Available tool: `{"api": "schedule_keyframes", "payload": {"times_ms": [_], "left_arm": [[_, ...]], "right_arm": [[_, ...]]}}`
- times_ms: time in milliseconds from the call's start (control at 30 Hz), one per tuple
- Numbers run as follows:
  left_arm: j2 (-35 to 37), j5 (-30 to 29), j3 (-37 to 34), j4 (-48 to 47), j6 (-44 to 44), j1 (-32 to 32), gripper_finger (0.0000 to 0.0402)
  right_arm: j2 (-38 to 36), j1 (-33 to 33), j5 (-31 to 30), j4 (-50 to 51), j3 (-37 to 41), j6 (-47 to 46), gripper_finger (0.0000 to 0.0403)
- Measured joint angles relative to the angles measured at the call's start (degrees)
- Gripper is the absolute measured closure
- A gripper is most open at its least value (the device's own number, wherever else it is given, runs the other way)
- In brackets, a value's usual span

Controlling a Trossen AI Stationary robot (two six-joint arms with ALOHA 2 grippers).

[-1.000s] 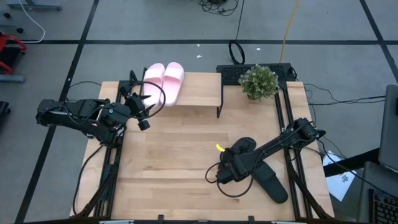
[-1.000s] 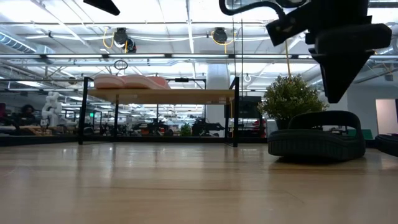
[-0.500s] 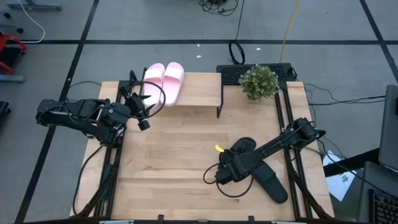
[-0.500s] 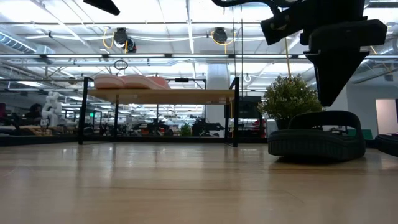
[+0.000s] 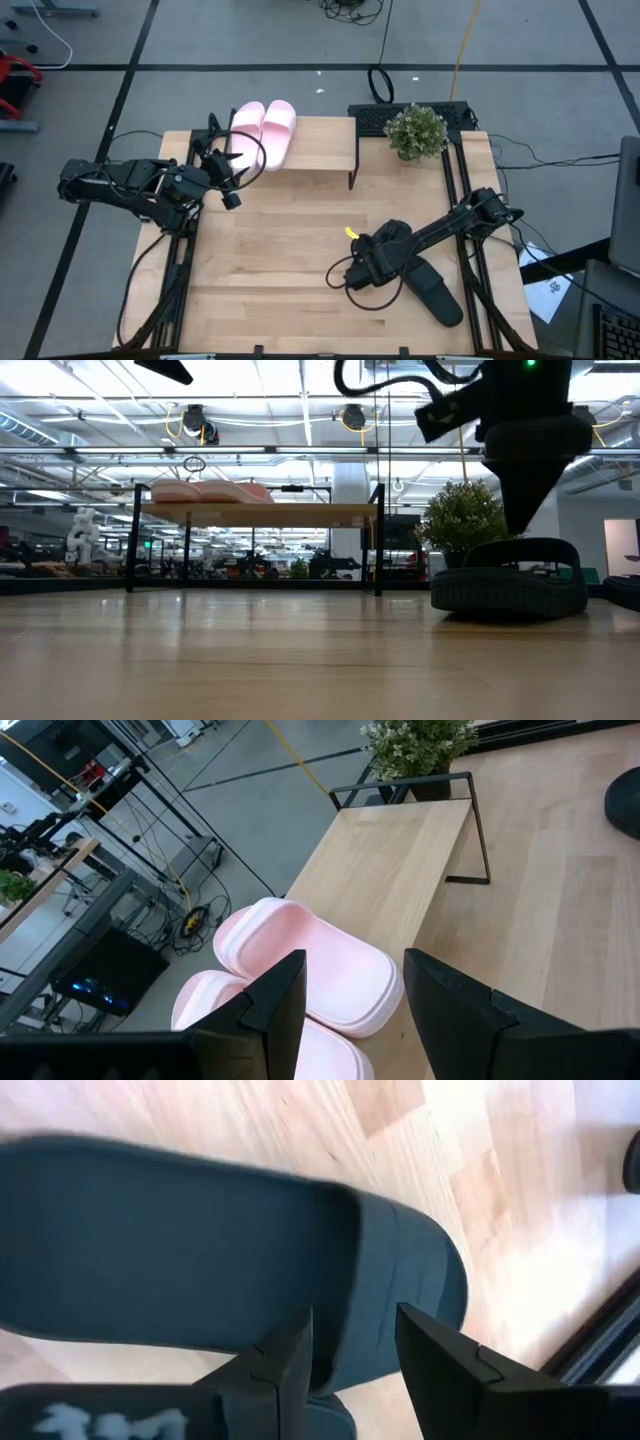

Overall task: Pick and place slides into the shelf
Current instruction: Put the top black slides on the shelf

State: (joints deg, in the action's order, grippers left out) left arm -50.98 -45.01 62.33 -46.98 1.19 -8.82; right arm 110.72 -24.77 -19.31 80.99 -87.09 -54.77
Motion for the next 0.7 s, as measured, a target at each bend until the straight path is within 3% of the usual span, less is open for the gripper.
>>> {"api": "schedule_keyframes", "payload": {"times_ms": [400, 700], "left_arm": [[0.0, 0.02, 0.0, 0.0, -0.02, -0.01, 0.0227], [0.0, 0.02, 0.0, 0.0, -0.09, -0.02, 0.0227]], "right_arm": [[0.0, 0.04, 1.34, -0.04, 4.96, -0.08, 0.0269], [0.0, 0.32, -1.66, -0.72, 7.51, -1.43, 0.027]]}}
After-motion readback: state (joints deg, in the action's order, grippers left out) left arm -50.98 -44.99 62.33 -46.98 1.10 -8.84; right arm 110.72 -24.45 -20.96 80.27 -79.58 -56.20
